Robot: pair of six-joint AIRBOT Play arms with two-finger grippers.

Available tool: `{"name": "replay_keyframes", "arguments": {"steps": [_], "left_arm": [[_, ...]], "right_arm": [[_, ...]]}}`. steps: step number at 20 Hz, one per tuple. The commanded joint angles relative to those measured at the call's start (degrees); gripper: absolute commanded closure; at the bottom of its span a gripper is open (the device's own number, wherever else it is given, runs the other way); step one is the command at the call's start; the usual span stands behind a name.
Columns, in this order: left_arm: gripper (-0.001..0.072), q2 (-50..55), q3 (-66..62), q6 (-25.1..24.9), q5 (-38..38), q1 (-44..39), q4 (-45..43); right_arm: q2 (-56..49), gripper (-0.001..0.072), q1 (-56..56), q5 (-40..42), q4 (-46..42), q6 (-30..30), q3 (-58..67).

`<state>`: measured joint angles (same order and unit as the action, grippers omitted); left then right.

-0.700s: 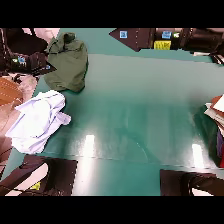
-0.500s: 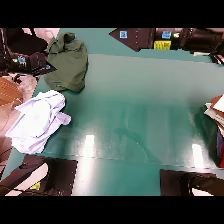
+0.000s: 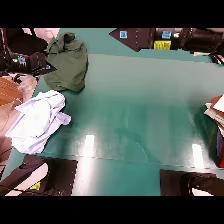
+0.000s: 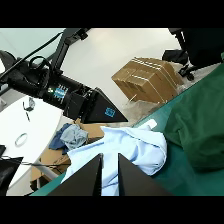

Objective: Fold the shirts.

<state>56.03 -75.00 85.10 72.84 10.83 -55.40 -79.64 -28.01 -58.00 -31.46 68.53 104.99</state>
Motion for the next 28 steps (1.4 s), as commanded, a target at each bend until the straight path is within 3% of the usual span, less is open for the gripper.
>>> {"name": "replay_keyframes", "arguments": {"steps": [1, 5, 9, 11, 13, 15, 17, 18, 19, 20, 21, 22, 24, 26, 28], "left_arm": [[0.0681, 0.0, 0.0, 0.0, -0.4, 0.0, -0.1], [0.0681, 0.0, 0.0, 0.0, -1.0, 0.0, 0.0], [0.0681, 0.0, 0.0, 0.4, -6.4, 0.0, 1.1], [0.0681, 0.0, 0.0, 2.2, -1.6, 0.0, 1.8], [0.0681, 0.0, 0.0, 3.0, 9.0, 0.0, 1.1], [0.0681, 0.0, 0.0, 3.3, 13.5, 0.0, -11.6], [0.0681, 0.0, 0.2, 9.3, 13.7, 0.0, -35.6], [0.068, 0.0, 0.2, 10.5, 14.4, 0.4, -43.2], [0.068, 0.0, 0.4, 10.4, 15.5, 1.3, -44.7], [0.0626, 0.0, 1.5, 10.4, 16.2, 2.5, -43.3], [0.0335, 0.0, 3.8, 10.5, 16.4, 3.8, -41.9], [0.0151, 0.0, 7.1, 10.5, 16.9, 5.2, -41.6], [0.0137, 0.0, 13.5, 10.7, 17.1, 8.0, -41.2], [0.0136, 0.0, 16.9, 10.6, 13.8, 11.0, -40.9], [-0.0013, 1.0, 17.0, 10.6, 10.1, 14.1, -39.6]], "right_arm": [[0.0, 0.059, 0.0, 0.0, 0.0, 0.0, 0.0], [0.0, 0.059, 0.0, 1.4, 0.0, 0.0, 0.0], [0.0, 0.0589, -0.5, 5.3, 3.5, 0.1, 0.0], [0.0, 0.0589, -0.6, 4.4, 3.5, 0.2, 0.0], [0.0, 0.0589, -1.0, 0.4, 3.4, 0.2, 0.0], [0.0, 0.059, -1.0, -3.1, 3.3, 0.2, 0.0], [0.0, 0.0591, -1.0, -5.1, 2.8, 0.2, 0.0], [0.0, 0.059, -1.0, -5.6, 2.8, 0.2, 0.0], [0.0, 0.0591, -1.0, -6.1, 3.0, 0.4, 0.0], [0.0, 0.0589, -1.0, -7.0, 3.0, 0.5, 0.0], [0.0, 0.0587, -1.2, -7.6, 2.9, 0.5, 0.0], [0.0, 0.0571, -1.3, -8.5, 2.8, 0.5, 0.0], [0.0, 0.0366, -1.3, -10.3, 2.8, 0.5, 0.0], [0.0, 0.0332, -1.3, -11.2, 2.8, 0.5, 0.0], [0.0, 0.0332, -1.3, -11.7, 2.8, 0.4, 0.0]]}}
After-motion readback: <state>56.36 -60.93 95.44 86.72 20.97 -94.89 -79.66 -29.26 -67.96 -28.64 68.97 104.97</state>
